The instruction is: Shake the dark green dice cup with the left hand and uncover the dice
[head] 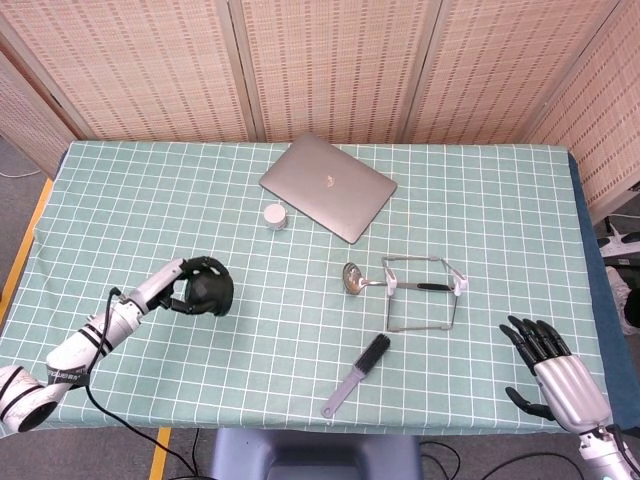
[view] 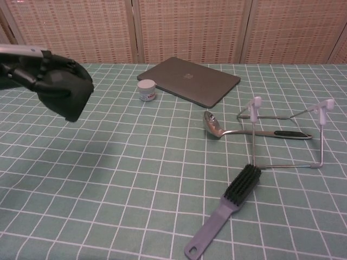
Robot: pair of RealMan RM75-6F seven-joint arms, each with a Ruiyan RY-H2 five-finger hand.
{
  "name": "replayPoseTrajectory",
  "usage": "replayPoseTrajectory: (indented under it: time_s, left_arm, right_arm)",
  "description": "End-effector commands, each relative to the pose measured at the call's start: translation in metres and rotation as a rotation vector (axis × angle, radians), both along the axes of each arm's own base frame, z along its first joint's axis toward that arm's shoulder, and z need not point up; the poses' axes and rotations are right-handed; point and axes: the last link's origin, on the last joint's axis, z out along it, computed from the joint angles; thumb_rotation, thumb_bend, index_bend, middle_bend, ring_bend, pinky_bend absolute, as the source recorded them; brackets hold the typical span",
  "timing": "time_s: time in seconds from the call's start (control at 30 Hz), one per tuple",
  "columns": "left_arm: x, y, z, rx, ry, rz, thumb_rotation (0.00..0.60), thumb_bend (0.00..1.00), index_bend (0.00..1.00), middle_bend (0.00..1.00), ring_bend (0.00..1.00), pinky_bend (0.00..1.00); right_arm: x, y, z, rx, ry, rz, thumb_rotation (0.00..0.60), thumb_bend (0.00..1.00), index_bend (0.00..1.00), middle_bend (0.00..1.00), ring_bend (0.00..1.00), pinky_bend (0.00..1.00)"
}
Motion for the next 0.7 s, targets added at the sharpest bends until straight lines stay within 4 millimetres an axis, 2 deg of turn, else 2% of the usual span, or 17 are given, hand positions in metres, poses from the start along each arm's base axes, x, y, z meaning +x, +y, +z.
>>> replayPoseTrajectory:
  time_s: [0.03, 0.1, 0.23, 0.6, 0.7]
  left_arm:
    - [-0.023, 0.002, -0.012, -0.058, 0.351, -0.164, 0.600, 0.69, 0.76, 0.90, 0.79, 0.91]
    - [-0.031, 0.004, -0.017, -0.022, 0.496, -0.270, 0.600, 0.69, 0.76, 0.90, 0.79, 0.91]
    - [-0.038, 0.010, -0.029, 0.198, 0.755, -0.497, 0.600, 0.68, 0.76, 0.89, 0.79, 0.91]
    - [-0.029, 0.004, -0.068, 0.300, 0.930, -0.577, 0.600, 0.68, 0.76, 0.86, 0.76, 0.88]
    - [-0.029, 0.007, -0.073, 0.295, 0.961, -0.578, 0.600, 0.62, 0.75, 0.85, 0.75, 0.86]
  right_arm:
    - [0.000, 0.000, 0.000, 0.000, 0.001, 0.000, 0.600, 0.21, 0.00, 0.00, 0.00, 0.07]
    - [0.000, 0.000, 0.000, -0.004, -0.003, 0.000, 0.600, 0.21, 0.00, 0.00, 0.00, 0.07]
    - [-0.001, -0.002, 0.002, -0.038, 0.012, 0.005, 0.600, 0.21, 0.00, 0.00, 0.00, 0.07]
    - [-0.003, -0.004, 0.000, -0.048, 0.029, 0.004, 0.600, 0.21, 0.00, 0.00, 0.00, 0.07]
    - [-0.002, -0.004, 0.002, -0.051, 0.022, 0.005, 0.600, 0.21, 0.00, 0.00, 0.00, 0.07]
